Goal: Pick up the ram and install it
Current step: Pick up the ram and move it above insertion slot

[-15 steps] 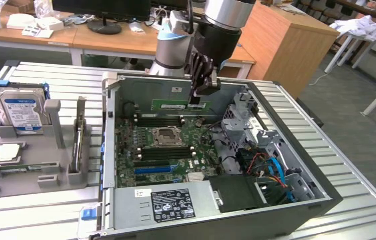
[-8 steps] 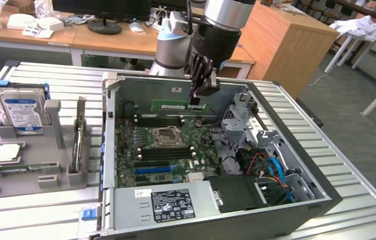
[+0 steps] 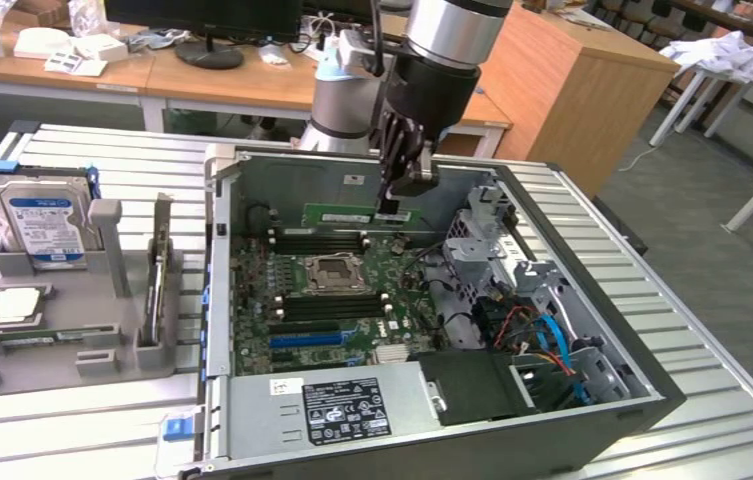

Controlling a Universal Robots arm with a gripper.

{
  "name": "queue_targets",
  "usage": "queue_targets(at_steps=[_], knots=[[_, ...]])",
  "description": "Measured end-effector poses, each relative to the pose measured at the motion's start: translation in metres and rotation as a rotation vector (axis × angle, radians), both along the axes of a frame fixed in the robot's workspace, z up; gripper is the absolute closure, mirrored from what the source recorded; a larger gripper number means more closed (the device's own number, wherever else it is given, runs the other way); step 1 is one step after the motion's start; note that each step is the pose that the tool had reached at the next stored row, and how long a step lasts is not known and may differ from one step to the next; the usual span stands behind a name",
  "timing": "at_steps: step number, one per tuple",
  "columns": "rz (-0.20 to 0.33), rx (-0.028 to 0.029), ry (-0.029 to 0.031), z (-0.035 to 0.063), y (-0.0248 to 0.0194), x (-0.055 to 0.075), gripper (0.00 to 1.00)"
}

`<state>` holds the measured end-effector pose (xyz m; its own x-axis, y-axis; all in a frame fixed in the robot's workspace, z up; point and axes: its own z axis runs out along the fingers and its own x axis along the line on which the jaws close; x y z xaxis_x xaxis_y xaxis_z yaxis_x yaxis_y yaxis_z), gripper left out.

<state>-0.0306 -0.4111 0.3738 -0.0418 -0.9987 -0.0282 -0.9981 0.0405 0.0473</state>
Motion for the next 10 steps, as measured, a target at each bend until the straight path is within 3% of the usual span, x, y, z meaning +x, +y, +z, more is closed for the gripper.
queue_targets(at_steps=[10], knots=[[-0.004,-0.004,0.0001,-0.0073,0.0,0.0,0.89]])
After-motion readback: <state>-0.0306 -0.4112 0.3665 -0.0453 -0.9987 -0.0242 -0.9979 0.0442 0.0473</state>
